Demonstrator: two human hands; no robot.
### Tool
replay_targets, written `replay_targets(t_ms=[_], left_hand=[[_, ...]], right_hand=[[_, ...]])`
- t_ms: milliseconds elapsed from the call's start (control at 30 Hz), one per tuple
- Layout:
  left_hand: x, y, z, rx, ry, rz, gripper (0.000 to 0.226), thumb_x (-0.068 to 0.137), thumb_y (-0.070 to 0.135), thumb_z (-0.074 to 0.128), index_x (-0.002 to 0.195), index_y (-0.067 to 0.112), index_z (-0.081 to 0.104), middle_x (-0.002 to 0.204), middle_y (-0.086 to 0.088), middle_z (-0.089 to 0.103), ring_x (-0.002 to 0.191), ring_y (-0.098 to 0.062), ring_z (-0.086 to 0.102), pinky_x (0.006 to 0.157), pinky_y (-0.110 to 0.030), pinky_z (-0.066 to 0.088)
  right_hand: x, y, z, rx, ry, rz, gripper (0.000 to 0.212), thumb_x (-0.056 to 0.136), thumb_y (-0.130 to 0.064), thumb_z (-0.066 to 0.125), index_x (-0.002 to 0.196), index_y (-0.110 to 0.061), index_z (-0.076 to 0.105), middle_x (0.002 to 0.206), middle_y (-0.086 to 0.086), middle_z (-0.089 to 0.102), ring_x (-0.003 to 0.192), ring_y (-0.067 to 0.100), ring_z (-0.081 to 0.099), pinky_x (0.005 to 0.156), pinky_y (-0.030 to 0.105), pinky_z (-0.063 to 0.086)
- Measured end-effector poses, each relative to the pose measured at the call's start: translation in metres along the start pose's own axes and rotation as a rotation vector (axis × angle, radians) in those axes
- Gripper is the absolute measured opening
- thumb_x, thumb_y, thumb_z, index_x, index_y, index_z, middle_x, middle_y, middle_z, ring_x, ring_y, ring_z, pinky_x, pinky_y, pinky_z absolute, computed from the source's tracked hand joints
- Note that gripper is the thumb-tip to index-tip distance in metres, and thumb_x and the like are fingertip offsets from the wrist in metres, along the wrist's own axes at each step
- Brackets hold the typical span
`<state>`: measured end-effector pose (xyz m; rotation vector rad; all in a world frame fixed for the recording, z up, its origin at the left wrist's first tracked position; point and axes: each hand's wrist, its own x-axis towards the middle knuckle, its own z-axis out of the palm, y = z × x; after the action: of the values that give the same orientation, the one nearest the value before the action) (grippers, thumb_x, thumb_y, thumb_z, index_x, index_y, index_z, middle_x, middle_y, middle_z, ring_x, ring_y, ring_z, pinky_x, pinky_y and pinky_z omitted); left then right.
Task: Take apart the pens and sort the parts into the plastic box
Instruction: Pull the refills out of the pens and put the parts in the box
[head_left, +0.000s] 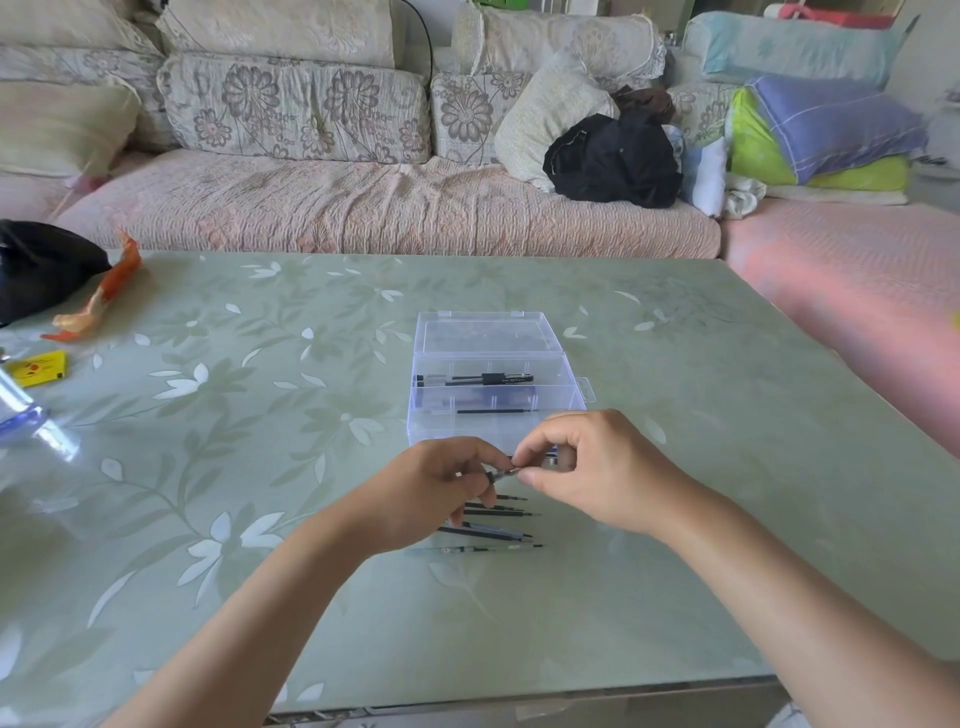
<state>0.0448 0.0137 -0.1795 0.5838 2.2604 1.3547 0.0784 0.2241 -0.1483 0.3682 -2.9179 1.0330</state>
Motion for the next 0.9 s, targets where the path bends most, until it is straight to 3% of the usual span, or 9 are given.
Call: replay_targets(t_ms=[133, 467, 567, 700, 800, 900], left_hand=[[0.000, -0.001, 0.000, 0.009, -0.006, -0.015, 0.031, 0.095, 0.010, 0.049, 0.105, 0.035, 0.064, 0.086, 0.007, 0.072, 0.062, -0.014, 0.058, 0.065, -0.023, 0.047], [-0.001, -0.003, -0.004, 0.038, 0.004, -0.056, 0.015, 0.095, 0.016, 0.057, 0.094, 0.021, 0.071, 0.082, 0.003, 0.074, 0.060, -0.012, 0.058, 0.063, -0.022, 0.046], [-0.002, -0.002, -0.004, 0.082, 0.002, -0.038, 0.014, 0.094, 0.017, 0.058, 0.092, 0.024, 0.071, 0.083, 0.005, 0.073, 0.059, -0.011, 0.058, 0.064, -0.024, 0.049], [-0.003, 0.001, -0.001, 0.148, 0.021, -0.033, 0.011, 0.092, 0.028, 0.060, 0.087, 0.032, 0.069, 0.082, 0.010, 0.071, 0.059, -0.011, 0.062, 0.060, -0.024, 0.048], [-0.002, 0.001, -0.004, 0.180, 0.058, -0.020, 0.014, 0.094, 0.026, 0.059, 0.089, 0.035, 0.069, 0.079, 0.013, 0.070, 0.055, -0.011, 0.060, 0.055, -0.028, 0.047], [-0.002, 0.001, -0.007, 0.160, 0.077, -0.035, 0.017, 0.093, 0.022, 0.060, 0.090, 0.036, 0.070, 0.076, 0.015, 0.071, 0.055, -0.008, 0.054, 0.060, -0.026, 0.052]], right_hand=[[-0.001, -0.003, 0.005, -0.015, -0.013, -0.022, 0.006, 0.081, -0.027, 0.075, 0.086, -0.031, 0.075, 0.067, -0.039, 0.055, 0.059, 0.003, 0.050, 0.056, 0.011, 0.036], [0.000, -0.002, 0.016, -0.038, 0.012, -0.030, 0.008, 0.078, -0.035, 0.078, 0.083, -0.033, 0.072, 0.070, -0.034, 0.057, 0.069, -0.009, 0.053, 0.057, 0.010, 0.034], [0.001, 0.002, 0.018, -0.103, -0.005, -0.033, 0.015, 0.082, -0.046, 0.069, 0.080, -0.032, 0.069, 0.072, -0.021, 0.059, 0.067, -0.003, 0.052, 0.056, 0.014, 0.032], [0.001, 0.004, 0.022, -0.238, -0.055, -0.070, 0.043, 0.091, -0.057, 0.048, 0.072, -0.020, 0.060, 0.071, -0.003, 0.058, 0.065, 0.013, 0.049, 0.060, 0.035, 0.046], [0.000, 0.003, 0.019, -0.225, -0.027, -0.051, 0.029, 0.081, -0.061, 0.058, 0.085, -0.032, 0.062, 0.085, -0.016, 0.062, 0.069, -0.002, 0.050, 0.064, 0.023, 0.042], [0.000, 0.003, 0.018, -0.250, 0.002, -0.063, 0.022, 0.078, -0.049, 0.068, 0.093, -0.037, 0.057, 0.090, -0.021, 0.060, 0.079, -0.007, 0.051, 0.069, 0.020, 0.040]])
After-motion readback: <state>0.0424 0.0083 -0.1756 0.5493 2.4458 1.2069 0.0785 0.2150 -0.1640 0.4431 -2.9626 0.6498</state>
